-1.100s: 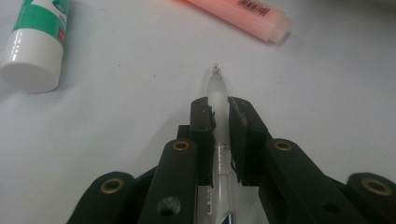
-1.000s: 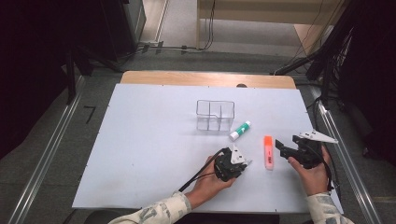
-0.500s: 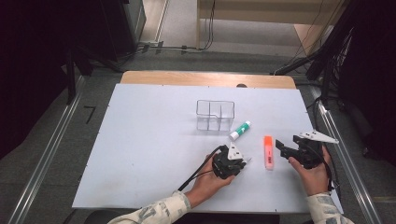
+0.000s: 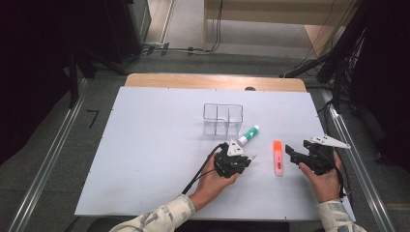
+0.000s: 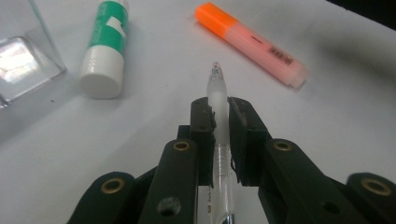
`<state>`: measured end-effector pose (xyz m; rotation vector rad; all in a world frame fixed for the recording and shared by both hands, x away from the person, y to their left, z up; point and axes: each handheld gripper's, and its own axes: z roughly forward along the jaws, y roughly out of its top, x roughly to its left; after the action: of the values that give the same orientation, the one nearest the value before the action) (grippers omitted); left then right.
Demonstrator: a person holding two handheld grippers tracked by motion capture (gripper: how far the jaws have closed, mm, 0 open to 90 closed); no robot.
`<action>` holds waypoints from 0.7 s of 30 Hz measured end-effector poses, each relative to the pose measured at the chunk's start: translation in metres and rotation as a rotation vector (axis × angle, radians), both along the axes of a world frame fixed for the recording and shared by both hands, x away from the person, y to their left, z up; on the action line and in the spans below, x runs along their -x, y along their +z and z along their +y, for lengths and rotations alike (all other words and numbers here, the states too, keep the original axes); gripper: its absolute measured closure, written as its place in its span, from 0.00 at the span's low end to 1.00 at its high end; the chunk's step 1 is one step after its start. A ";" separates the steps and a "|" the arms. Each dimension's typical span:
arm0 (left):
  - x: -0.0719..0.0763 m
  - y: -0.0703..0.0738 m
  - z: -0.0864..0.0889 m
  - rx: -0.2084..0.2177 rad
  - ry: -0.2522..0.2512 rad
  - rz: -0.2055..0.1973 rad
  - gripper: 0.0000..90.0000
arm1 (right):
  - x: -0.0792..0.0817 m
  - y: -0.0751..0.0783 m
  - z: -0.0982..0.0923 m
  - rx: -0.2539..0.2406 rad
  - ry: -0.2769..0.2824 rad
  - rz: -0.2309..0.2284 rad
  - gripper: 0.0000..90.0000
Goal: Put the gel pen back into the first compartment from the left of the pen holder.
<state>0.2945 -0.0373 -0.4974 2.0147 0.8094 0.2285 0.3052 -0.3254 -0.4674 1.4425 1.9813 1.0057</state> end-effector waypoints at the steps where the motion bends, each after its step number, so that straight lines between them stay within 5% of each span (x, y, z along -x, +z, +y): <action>1: -0.001 0.002 0.002 0.005 0.002 0.001 0.90 | 0.000 0.000 0.000 0.001 0.002 0.000 0.27; 21: -0.022 0.037 0.038 0.128 0.126 -0.032 0.90 | 0.000 0.000 0.000 0.003 -0.001 0.002 0.27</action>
<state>0.3166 0.0011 -0.4606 1.8385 0.9088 0.2738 0.3051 -0.3252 -0.4676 1.4428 1.9827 1.0006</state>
